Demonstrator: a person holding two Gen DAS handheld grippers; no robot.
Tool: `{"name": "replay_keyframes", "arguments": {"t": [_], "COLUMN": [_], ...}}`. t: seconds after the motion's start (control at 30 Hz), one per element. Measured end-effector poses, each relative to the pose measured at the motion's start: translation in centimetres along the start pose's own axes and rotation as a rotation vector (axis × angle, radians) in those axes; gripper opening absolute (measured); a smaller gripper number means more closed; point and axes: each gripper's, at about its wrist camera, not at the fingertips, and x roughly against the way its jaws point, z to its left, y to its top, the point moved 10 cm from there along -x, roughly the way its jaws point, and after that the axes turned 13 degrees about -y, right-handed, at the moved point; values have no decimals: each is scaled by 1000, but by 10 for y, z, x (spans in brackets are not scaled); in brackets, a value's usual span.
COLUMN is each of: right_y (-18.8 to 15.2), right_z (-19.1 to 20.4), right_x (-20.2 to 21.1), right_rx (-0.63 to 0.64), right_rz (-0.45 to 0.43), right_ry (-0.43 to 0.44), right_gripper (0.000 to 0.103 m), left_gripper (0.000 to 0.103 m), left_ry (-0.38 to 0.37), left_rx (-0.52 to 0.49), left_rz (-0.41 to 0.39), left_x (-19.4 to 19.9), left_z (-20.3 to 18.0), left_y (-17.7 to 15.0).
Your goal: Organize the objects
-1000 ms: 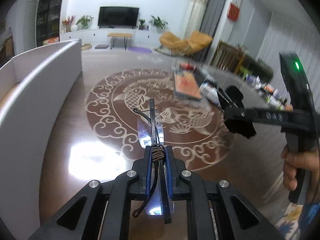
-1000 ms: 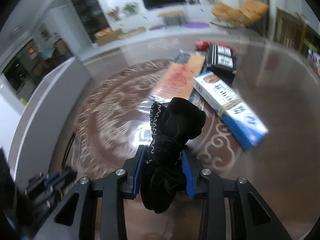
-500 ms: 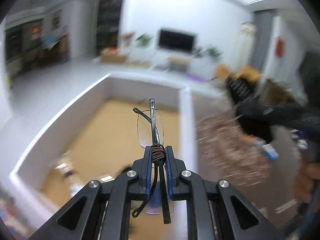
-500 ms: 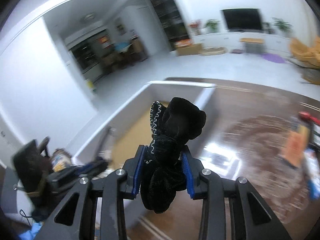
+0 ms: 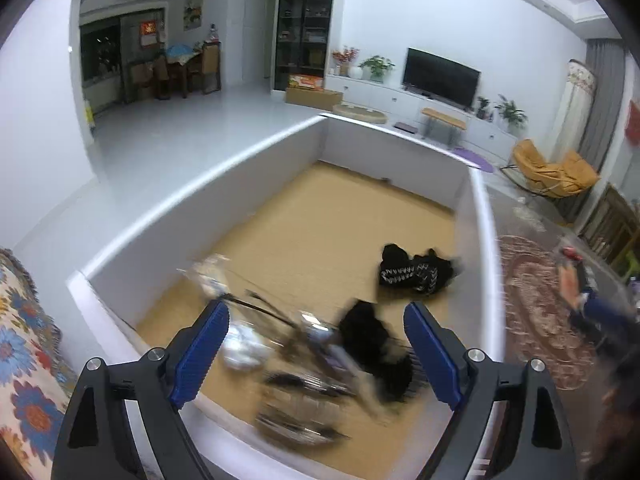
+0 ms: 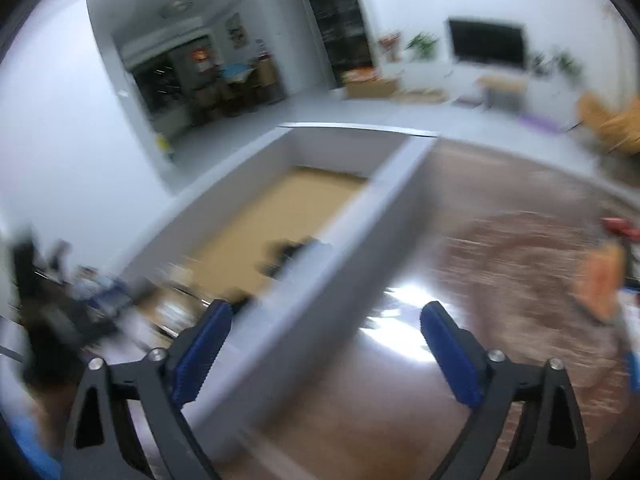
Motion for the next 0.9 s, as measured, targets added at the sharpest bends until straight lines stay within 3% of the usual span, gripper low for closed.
{"name": "replay_keyframes", "arguments": {"t": [0.1, 0.2, 0.23, 0.3, 0.37, 0.47, 0.57, 0.7, 0.77, 0.8, 0.9], "right_y": [-75, -127, -139, -159, -169, -177, -181, -178, -174, -171, -152], "right_z": [-86, -155, -180, -216, -240, -258, -265, -262, -261, -262, -272], "right_x": [-10, -7, -3, 8, 13, 12, 12, 11, 5, 1, -4], "right_rx": [-35, -126, -158, -192, -200, -205, -217, -204, -187, -176, -128], "right_rz": [93, 174, 184, 200, 213, 242, 249, 243, 246, 250, 226], "right_ry": [-188, -291, -325, -383, -413, -420, -396, -382, -370, -369, -381], "right_gripper": [98, 98, 98, 98, 98, 98, 98, 98, 98, 98, 98], "left_gripper": [89, 89, 90, 103, 103, 103, 103, 103, 103, 103, 103], "left_ry": [-170, -335, -360, -426, -472, -447, -356, -284, -246, -250, -249], "left_rx": [-30, -152, -184, -272, -324, -354, -362, -383, -407, -416, -408], "left_rz": [33, 60, 61, 80, 109, 189, 276, 312, 344, 311, 315], "left_x": [7, 20, 24, 26, 18, -35, -98, -145, -165, -167, -167], "left_z": [-60, -141, -158, -206, -239, -263, -277, -284, -281, -284, -282], "left_y": [-11, -26, -29, -50, -73, -108, -132, -142, -149, -146, -147]}}
